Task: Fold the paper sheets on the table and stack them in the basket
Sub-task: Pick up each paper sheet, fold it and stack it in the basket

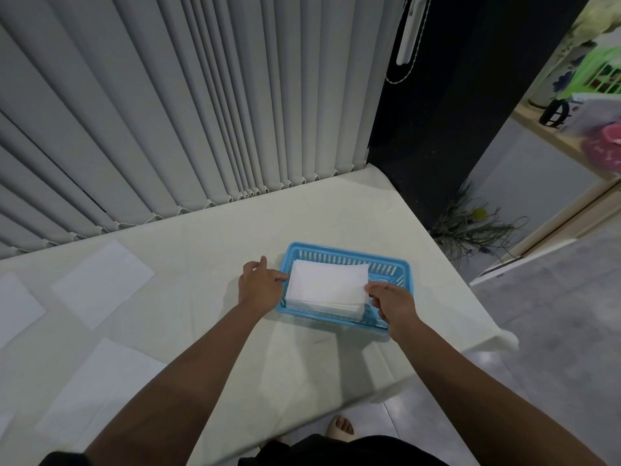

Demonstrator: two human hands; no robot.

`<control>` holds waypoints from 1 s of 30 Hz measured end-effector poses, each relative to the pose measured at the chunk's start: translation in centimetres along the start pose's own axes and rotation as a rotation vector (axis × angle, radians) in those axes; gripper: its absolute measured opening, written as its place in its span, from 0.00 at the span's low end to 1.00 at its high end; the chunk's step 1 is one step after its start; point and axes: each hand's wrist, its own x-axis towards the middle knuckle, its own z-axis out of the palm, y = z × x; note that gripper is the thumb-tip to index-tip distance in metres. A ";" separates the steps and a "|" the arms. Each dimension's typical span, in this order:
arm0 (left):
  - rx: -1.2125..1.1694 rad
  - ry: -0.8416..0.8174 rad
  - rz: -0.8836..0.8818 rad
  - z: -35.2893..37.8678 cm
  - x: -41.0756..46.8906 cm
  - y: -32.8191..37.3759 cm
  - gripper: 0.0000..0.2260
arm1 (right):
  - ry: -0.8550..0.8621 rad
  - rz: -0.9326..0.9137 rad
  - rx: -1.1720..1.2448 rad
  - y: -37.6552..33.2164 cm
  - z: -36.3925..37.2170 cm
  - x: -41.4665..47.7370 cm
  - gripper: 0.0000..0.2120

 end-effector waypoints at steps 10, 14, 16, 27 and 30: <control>0.018 -0.018 0.018 0.3 -0.2 0.0 0.19 | -0.024 -0.015 0.001 0.0 0.3 -0.7 0.04; 0.031 -0.008 0.038 0.3 -0.3 0.0 0.19 | -0.005 -0.030 -0.032 0.2 0.3 -0.3 0.03; 0.035 0.020 0.055 0.3 -0.5 0.1 0.18 | 0.012 -0.049 -0.056 0.3 0.1 0.0 0.01; 0.104 0.118 0.103 1.0 -0.2 0.2 0.16 | 0.008 -0.127 -0.173 0.7 -0.1 0.5 0.01; 0.106 0.108 0.091 1.0 -0.2 0.1 0.17 | 0.007 -0.125 -0.175 0.7 0.0 0.4 0.01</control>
